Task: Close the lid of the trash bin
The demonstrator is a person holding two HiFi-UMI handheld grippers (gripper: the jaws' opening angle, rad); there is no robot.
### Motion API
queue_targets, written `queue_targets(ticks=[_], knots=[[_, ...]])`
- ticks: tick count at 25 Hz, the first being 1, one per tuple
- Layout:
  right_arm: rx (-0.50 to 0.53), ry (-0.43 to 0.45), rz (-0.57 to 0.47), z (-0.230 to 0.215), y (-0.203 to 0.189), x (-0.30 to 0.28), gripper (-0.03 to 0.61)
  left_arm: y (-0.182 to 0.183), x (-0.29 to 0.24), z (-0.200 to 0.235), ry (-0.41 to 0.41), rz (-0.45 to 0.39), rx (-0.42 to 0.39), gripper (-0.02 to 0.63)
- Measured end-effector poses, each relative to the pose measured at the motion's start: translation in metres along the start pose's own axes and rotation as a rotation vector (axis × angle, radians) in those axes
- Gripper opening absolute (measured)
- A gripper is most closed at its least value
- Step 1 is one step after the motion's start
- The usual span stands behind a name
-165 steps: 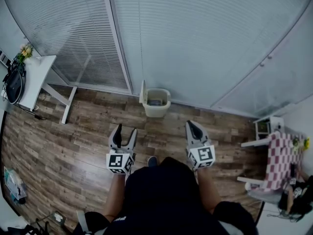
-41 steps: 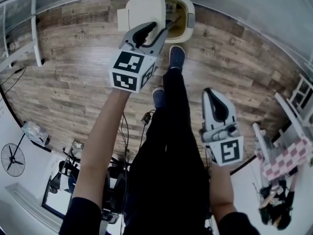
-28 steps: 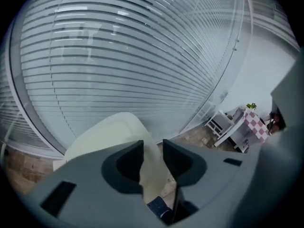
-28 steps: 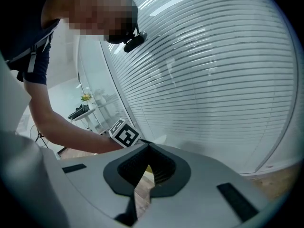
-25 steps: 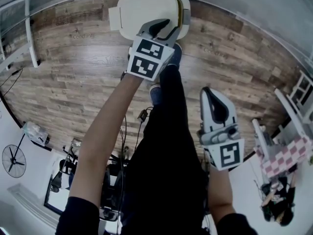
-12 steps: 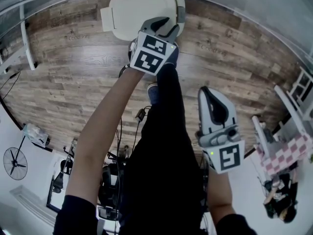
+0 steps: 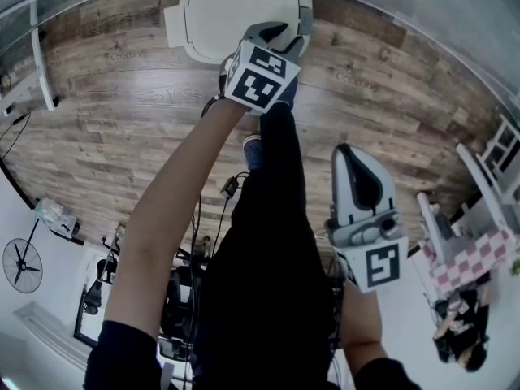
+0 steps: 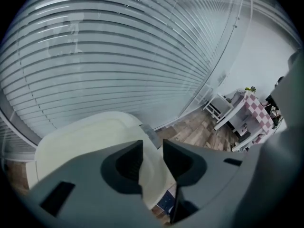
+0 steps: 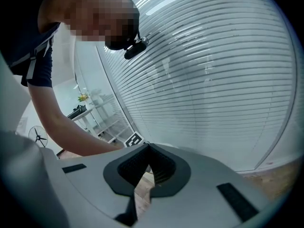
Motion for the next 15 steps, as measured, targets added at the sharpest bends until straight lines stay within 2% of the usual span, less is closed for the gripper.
queue_targets(ticks=[6,11,15], knots=[[0.012,-0.027,-0.002,-0.008,-0.001,0.004,0.003,-0.005,-0.010,0.002,0.008,0.022,0.006,0.127],[0.000,-0.045,-0.003,-0.008,-0.002,0.000,0.003,-0.008,-0.012,0.000,0.010,0.037,-0.049,0.127],[0.002,-0.062,-0.012,-0.008,0.000,-0.002,0.003,-0.007,-0.014,0.005,0.012,0.019,-0.014,0.130]])
Point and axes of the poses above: the fingertips, and each gripper's own axes: x backward along the fingers, z to its left, y out of its top, the point moved 8 cm from there along x, backward along the fingers, and after that the axes turned 12 degrees about -z, right-handed, at the moved point
